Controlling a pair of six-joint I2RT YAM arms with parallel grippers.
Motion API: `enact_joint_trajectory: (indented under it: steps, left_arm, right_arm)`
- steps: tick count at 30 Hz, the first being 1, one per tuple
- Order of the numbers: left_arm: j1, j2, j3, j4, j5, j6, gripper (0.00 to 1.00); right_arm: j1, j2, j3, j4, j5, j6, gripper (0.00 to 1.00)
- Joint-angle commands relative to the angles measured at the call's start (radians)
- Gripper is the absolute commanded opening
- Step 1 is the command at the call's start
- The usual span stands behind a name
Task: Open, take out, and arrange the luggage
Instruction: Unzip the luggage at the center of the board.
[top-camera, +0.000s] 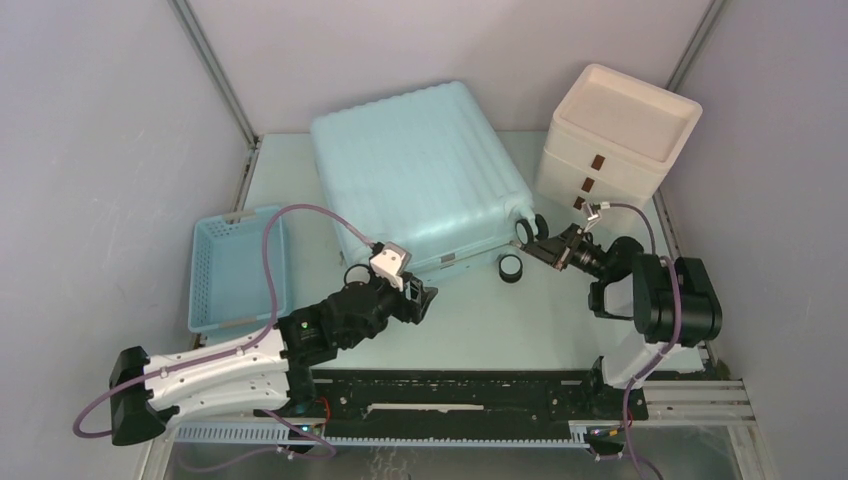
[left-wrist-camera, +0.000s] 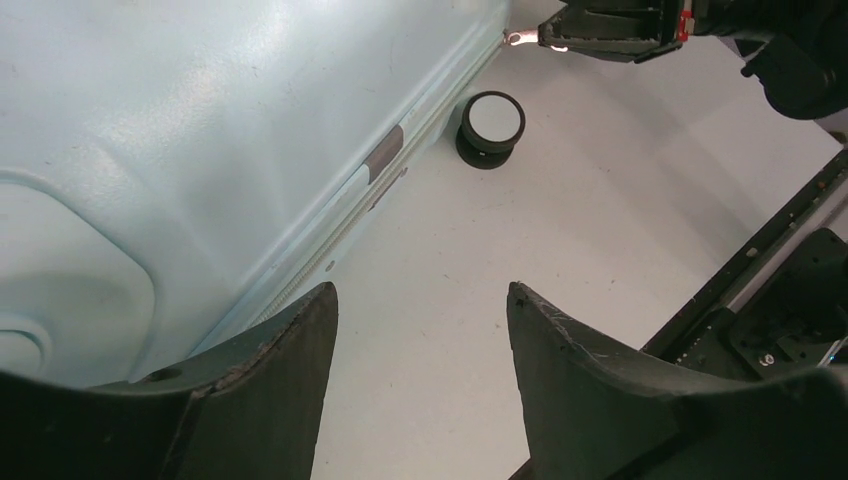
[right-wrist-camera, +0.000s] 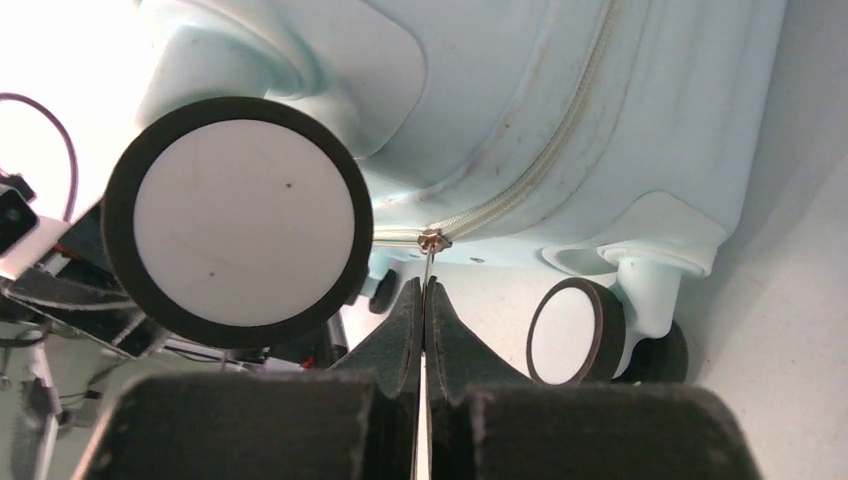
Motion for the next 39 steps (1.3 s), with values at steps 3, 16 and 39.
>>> enact_joint_trajectory:
  steps: [3,16,39]
  left_arm:
    - [0.006,-0.038,0.041,0.008,-0.078,-0.002,0.68]
    - [0.009,-0.032,0.042,-0.003,-0.080,-0.010,0.68]
    - [0.009,-0.103,-0.010,-0.008,-0.091,-0.014,0.68]
  right_arm:
    - [-0.019,-0.245,-0.033,-0.332,-0.025,-0.365,0.00]
    - [0.087,-0.497,0.156,-1.046,0.212,-0.860,0.00]
    - [0.104,-0.528,0.260,-1.285,0.487,-1.151,0.00]
